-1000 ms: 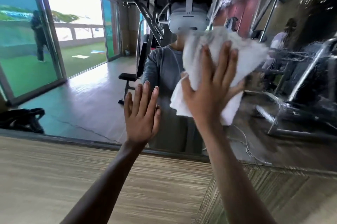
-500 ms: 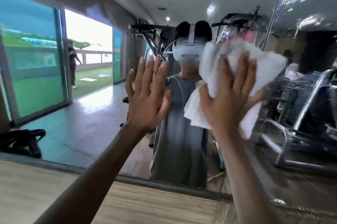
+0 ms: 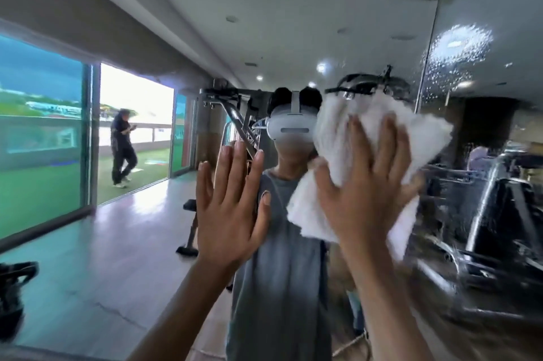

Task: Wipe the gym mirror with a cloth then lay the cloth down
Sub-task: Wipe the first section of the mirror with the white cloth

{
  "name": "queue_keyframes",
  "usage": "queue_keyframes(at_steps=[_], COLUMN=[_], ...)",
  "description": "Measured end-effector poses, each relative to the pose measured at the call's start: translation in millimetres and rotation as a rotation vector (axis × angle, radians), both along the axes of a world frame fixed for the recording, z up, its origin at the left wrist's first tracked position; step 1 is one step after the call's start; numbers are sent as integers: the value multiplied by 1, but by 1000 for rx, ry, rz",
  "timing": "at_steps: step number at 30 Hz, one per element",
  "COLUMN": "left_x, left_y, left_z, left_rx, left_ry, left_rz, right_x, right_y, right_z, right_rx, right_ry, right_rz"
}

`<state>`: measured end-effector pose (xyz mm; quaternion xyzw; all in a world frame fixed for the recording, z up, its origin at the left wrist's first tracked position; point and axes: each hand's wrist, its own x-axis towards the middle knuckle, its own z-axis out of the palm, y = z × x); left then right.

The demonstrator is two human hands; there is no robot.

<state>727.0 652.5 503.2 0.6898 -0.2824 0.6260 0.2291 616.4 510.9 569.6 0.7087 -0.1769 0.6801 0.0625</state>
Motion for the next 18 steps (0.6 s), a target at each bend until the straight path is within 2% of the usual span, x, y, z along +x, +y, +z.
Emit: queue_keyframes(at_steps=[3,6,8,10,13,16,18], left_x=[4,9,10,8,4,4,3], left_y=[4,6,6,4,0,2,5], left_z=[0,-3,-4,-3,-2,-1,0], left_rx=[40,66,53,22,0,14,16], left_ry=[-19,-36,-38,-33,-18,-16,-15], left_rz=[-33,-44,-48,-56,-57,-80,-116], right_x=[17,13,-1,-18,-25,-5,13], right_y=[32,32,14,-12,-32,-6,19], right_z=[13,-36,-70,-75,-25,49,70], right_rx=[-108,-337,-396,-379,-191,-19,-61], right_ry=[78,256,310,312,180,35,61], right_rz=[-28,-4,8,-16,-62,-32,-49])
